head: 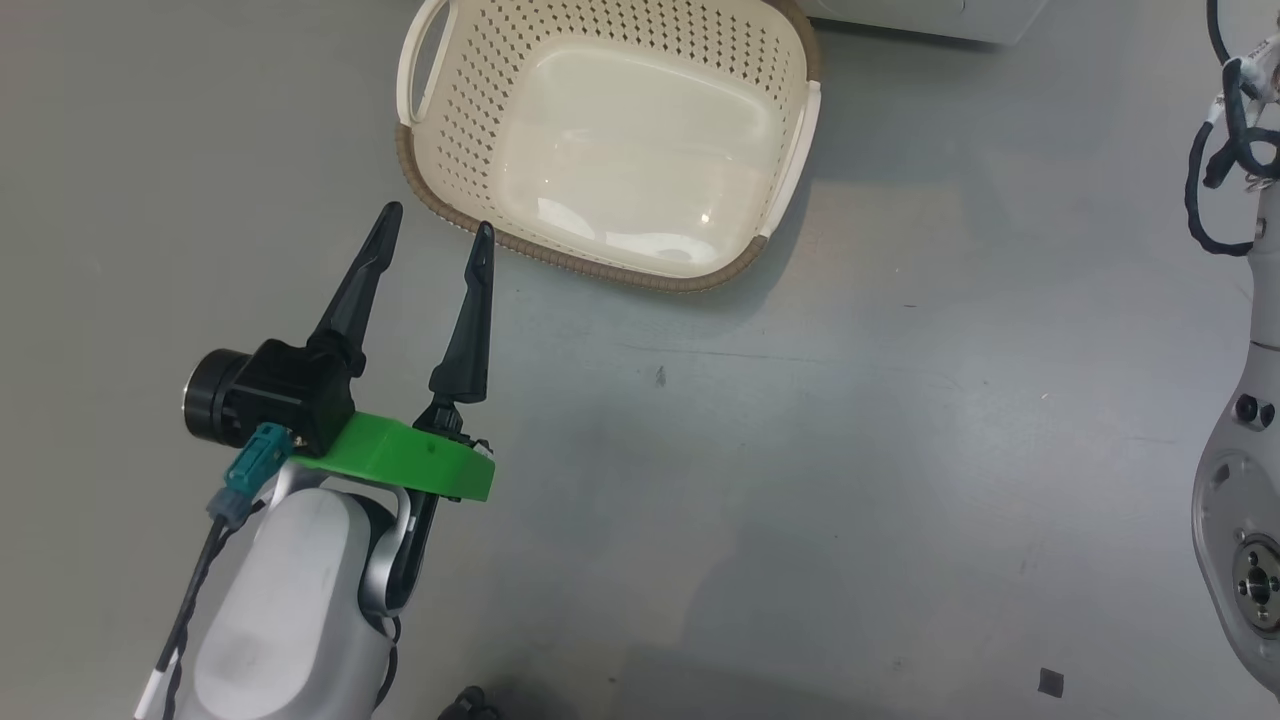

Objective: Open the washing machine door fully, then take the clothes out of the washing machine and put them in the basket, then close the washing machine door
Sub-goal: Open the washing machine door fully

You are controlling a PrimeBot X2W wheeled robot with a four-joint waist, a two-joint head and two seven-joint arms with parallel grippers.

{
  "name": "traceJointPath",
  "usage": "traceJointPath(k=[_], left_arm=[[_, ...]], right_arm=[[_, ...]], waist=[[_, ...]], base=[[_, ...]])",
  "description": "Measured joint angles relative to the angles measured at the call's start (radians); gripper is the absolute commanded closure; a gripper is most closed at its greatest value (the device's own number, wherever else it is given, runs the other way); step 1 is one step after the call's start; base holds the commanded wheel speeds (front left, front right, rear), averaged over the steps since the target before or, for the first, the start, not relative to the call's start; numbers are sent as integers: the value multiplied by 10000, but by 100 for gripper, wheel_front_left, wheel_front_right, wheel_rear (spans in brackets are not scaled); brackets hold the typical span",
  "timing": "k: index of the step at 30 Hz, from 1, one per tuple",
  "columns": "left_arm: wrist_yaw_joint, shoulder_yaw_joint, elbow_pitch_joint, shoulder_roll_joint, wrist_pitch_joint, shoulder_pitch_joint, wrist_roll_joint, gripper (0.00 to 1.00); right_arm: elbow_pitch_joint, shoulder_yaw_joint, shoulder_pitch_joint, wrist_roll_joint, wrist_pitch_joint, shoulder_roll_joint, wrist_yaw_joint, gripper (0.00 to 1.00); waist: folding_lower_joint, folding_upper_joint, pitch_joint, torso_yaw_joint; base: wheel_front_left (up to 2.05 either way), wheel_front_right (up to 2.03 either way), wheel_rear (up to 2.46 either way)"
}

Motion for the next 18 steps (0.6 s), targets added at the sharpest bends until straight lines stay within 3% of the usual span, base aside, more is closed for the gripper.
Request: traceJointPath(k=[6,18], left_arm=[[0,-27,21,-2,0,-4,0,0],[-2,-153,31,-4,0,-10,0,0]], right_arm=[[349,-502,-256,1127,359,71,-15,100],[1014,-644,-746,1990,1001,86,-102,100]], waist=[[-1,0,14,-41],[-1,0,64,-52]], base=[[0,0,0],[0,0,0]])
